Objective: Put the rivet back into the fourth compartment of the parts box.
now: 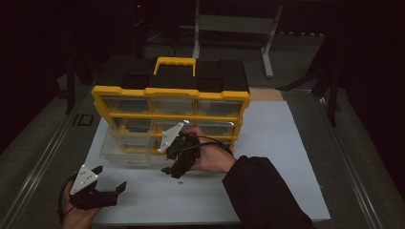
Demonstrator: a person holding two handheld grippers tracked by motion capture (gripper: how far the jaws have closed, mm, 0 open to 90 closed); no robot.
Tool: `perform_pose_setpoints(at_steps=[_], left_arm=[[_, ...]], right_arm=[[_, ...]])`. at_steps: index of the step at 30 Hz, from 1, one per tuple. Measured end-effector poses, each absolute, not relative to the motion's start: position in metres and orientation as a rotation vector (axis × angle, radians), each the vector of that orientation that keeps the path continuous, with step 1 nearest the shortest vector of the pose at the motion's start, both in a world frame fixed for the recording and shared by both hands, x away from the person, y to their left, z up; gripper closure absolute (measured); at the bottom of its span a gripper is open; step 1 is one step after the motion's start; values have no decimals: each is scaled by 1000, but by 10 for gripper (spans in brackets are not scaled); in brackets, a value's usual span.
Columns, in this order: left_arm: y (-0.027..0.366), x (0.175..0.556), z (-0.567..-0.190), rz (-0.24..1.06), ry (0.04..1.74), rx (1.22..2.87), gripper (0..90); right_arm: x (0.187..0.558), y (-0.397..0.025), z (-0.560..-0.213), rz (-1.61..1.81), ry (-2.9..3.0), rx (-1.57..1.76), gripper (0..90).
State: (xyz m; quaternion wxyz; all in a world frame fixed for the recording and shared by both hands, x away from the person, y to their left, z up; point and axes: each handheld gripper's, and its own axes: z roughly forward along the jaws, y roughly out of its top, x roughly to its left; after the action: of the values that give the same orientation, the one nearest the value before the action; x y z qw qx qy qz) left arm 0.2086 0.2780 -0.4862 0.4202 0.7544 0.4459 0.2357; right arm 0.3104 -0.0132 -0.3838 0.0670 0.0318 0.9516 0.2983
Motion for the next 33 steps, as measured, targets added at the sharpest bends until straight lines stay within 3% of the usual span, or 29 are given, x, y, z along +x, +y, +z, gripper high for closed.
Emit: perform_pose_setpoints(at_steps=[13,28,33], left_arm=[[278,209,-487,589,1116,1892,0],[278,209,-486,594,1115,1892,0],[278,209,-486,593,1114,1893,0]], right_arm=[[313,-23,-433,699,2959,137,265],[309,-12,-476,465,3108,217,496],[314,-3,-489,423,3121,146,613]])
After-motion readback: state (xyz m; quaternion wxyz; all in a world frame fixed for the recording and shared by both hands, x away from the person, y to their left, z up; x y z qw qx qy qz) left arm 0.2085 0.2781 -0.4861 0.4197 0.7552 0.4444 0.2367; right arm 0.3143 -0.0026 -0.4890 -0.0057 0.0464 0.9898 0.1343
